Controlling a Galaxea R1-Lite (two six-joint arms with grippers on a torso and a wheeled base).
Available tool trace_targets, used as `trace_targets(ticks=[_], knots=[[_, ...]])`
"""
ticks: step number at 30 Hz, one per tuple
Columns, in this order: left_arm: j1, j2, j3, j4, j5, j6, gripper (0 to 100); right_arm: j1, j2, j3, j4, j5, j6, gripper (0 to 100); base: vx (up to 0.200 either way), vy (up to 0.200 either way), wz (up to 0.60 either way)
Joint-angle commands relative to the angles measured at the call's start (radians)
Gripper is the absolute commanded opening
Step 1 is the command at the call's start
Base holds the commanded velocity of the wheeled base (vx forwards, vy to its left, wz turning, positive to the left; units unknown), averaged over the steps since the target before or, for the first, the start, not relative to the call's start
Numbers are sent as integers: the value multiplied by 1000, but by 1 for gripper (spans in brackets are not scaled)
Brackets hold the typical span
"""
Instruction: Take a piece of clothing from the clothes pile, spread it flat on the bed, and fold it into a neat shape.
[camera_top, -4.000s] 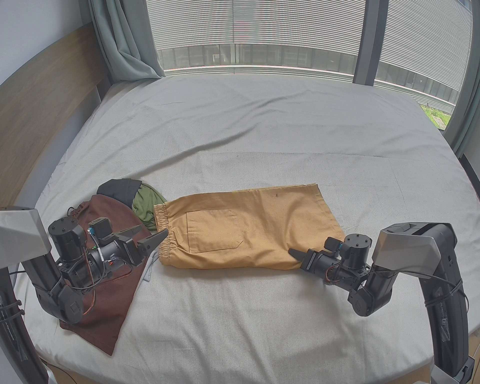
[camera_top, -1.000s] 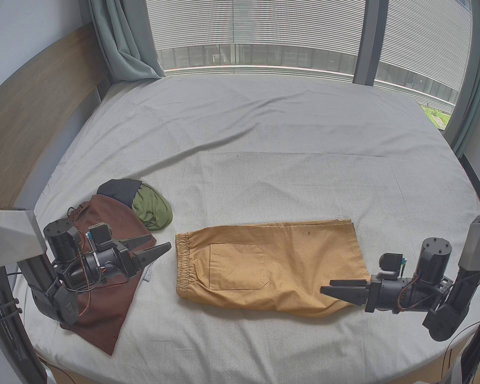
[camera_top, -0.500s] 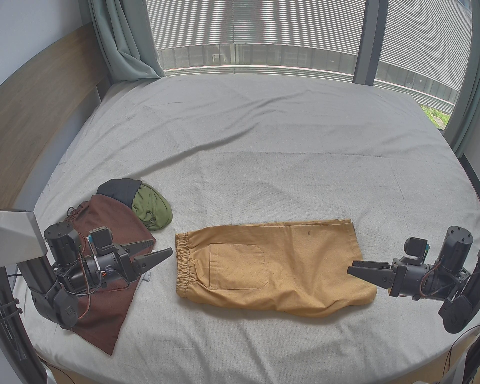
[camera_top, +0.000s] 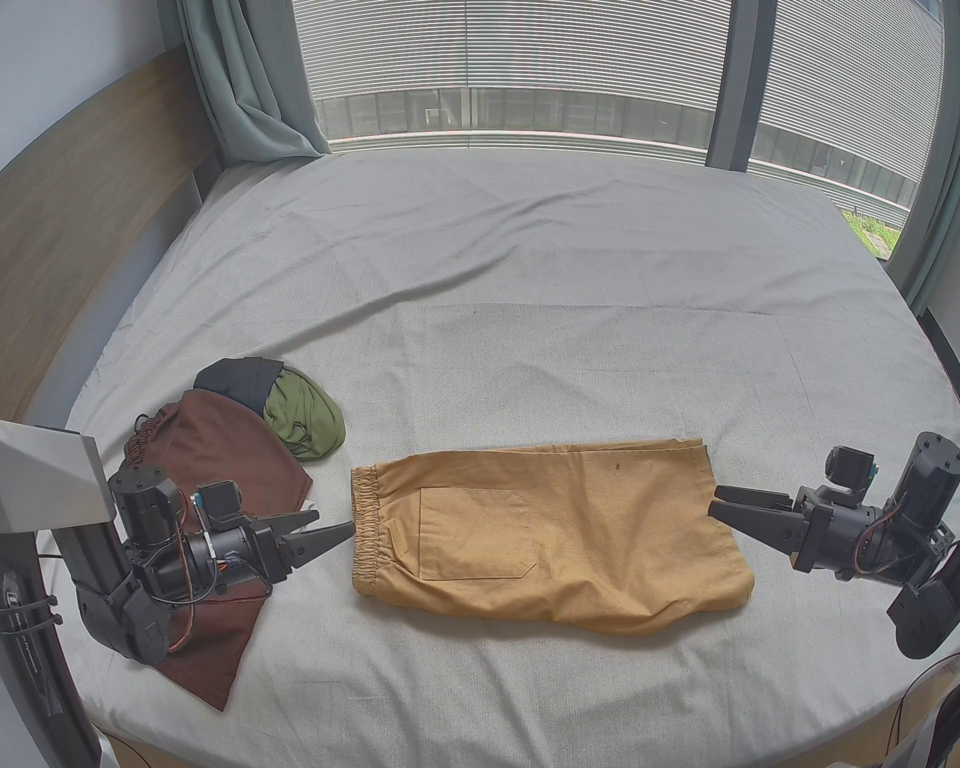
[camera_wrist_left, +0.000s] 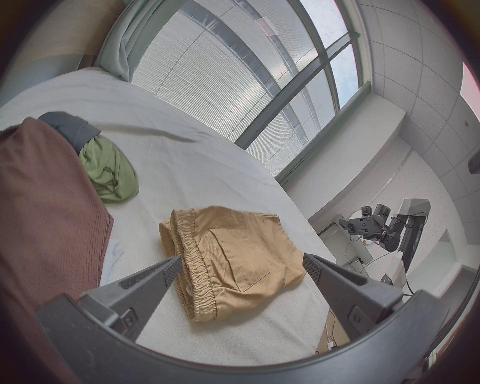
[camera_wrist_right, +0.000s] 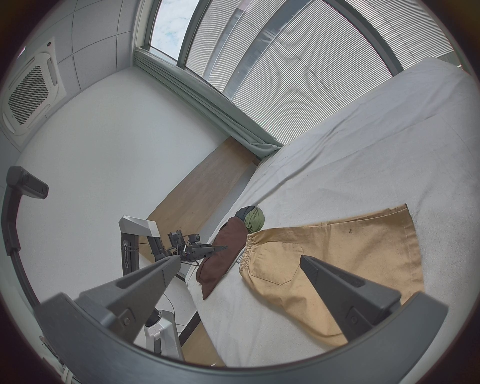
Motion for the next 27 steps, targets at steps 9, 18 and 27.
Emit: trace_targets(ticks=[9, 18, 27], knots=[[-25, 156, -39, 0, 11, -18, 100, -1, -4, -3, -1, 2, 1, 100, 0, 0, 0], [-72, 282, -107, 0, 172, -20, 100, 1, -1, -6, -1, 2, 1, 100, 0, 0, 0], [-118, 297, -108, 0, 182, -130, 100, 4, -1, -6, 1, 2, 1, 100, 0, 0, 0]])
